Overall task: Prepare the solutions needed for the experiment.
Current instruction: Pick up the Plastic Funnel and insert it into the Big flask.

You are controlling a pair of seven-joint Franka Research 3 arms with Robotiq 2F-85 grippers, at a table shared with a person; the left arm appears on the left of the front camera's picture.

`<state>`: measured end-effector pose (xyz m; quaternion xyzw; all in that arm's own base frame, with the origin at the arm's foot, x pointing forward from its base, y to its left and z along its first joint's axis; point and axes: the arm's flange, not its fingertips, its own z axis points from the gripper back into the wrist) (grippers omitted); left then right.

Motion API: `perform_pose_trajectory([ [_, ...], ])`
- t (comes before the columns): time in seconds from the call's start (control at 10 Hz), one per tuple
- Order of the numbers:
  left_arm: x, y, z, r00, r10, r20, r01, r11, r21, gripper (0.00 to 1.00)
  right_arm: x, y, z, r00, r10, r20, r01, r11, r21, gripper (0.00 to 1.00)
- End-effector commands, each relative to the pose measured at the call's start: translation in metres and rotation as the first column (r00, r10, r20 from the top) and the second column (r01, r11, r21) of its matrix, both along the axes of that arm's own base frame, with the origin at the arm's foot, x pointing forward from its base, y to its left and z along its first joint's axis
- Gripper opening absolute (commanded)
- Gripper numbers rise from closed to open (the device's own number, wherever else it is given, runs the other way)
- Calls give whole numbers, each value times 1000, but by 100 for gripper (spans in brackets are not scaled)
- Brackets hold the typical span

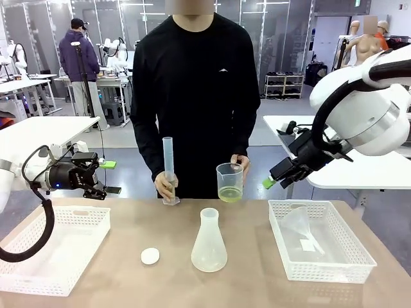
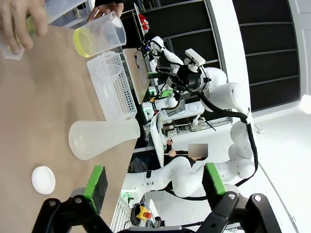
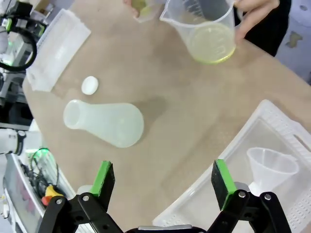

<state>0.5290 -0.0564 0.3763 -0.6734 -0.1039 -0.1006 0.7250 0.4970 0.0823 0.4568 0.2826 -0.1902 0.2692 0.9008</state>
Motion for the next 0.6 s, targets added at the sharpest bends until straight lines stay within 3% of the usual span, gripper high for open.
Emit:
perform_pose_trajectory([
  [0.0, -1, 0, 1, 1000, -11, -1, 11, 1000, -12, 100, 0, -3, 1, 999, 8, -49, -5, 997, 77, 100],
  [0.3, -1, 0, 1, 1000, -11, -1, 11, 1000, -12, 100, -3, -3, -2, 999, 8, -44, -6, 999, 47, 100],
  [0.4, -1, 0, 1, 1000, -11, -1, 11, 1000, -12, 100, 5, -3, 1, 974, 225, 42, -218, 969, -119, 100],
  [0.5, -1, 0, 1, 1000, -11, -1, 11, 1000, -12, 100, 15, -7, 4, 955, 291, 52, -270, 931, -247, 100],
])
